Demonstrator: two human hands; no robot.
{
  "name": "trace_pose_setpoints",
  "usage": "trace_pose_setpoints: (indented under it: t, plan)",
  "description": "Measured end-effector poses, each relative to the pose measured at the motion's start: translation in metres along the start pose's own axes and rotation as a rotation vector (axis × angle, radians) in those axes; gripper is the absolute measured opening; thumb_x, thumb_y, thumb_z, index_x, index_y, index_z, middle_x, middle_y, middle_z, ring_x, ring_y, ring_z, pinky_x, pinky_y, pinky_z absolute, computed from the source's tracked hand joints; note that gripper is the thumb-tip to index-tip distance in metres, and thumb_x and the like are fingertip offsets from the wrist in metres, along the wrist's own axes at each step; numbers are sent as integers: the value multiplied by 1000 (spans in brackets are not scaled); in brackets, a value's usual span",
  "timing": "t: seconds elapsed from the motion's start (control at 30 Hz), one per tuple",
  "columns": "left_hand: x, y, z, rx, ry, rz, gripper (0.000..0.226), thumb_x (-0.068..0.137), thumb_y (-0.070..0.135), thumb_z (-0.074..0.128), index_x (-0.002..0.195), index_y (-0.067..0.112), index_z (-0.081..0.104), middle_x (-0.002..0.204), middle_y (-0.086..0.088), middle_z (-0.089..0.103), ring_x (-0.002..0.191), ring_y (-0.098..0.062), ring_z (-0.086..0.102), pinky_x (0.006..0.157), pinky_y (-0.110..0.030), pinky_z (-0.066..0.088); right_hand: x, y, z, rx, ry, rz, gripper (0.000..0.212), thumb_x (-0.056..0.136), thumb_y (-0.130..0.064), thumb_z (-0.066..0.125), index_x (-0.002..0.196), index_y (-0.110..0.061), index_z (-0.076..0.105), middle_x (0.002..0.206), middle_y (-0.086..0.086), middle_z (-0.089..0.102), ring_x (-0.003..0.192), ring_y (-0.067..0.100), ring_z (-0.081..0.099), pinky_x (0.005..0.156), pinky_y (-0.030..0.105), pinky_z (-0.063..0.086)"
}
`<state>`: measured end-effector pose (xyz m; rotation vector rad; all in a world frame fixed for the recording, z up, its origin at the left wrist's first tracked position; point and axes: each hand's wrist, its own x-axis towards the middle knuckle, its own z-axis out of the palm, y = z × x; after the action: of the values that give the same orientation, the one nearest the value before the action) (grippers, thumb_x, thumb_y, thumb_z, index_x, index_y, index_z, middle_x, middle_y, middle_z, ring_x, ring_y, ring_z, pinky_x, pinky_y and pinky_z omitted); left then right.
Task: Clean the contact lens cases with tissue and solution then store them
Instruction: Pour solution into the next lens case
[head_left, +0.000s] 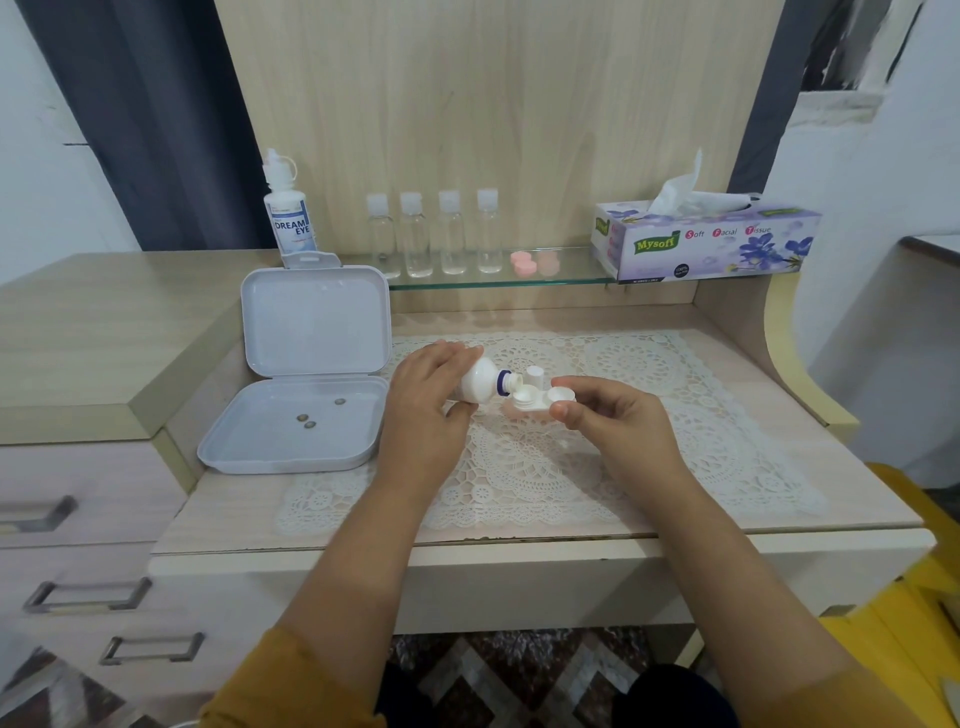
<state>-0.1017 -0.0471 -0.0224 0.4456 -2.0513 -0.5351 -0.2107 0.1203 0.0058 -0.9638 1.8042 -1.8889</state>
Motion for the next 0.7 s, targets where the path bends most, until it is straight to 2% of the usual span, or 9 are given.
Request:
trace_pose_setpoints:
  t: [0.07, 0.37, 0.47, 0.57, 0.7]
  plan:
    - [0, 0, 0, -1, 4, 5, 54, 72, -9, 70, 120, 16, 65, 123, 1, 58, 120, -17, 45, 102, -32, 34, 0, 0, 0, 2, 0, -2, 21, 82, -10, 73, 92, -29, 73, 88, -3, 75, 83, 1, 67, 76, 11, 51]
    - [0, 0, 0, 2, 13, 14, 55, 71, -10, 70, 120, 16, 65, 123, -1, 59, 121, -16, 44, 102, -30, 32, 0, 0, 0, -2, -4, 1, 21, 83, -10, 73, 94, -27, 73, 88, -3, 75, 83, 0, 67, 74, 10, 51]
    - [0, 0, 1, -7, 16, 9, 56, 71, -11, 70, 120, 16, 65, 124, -1, 59, 121, -12, 42, 103, -28, 30, 1, 1, 0, -6, -3, 6, 20, 82, -11, 73, 96, -26, 73, 89, -1, 75, 85, 4, 67, 78, 15, 53]
    - [0, -1, 1, -3, 16, 15, 55, 71, -11, 70, 120, 16, 65, 124, -1, 59, 122, -15, 44, 103, -28, 31, 1, 1, 0, -7, -4, 10, 21, 82, -11, 73, 98, -24, 73, 90, 1, 75, 90, 11, 68, 83, 20, 53]
    - [0, 0, 0, -4, 11, 9, 55, 72, -10, 70, 120, 16, 65, 124, -1, 59, 123, -16, 44, 104, -28, 30, 0, 1, 0, 3, -2, 13, 21, 82, -11, 73, 97, -26, 73, 90, 0, 75, 90, 10, 68, 81, 16, 53]
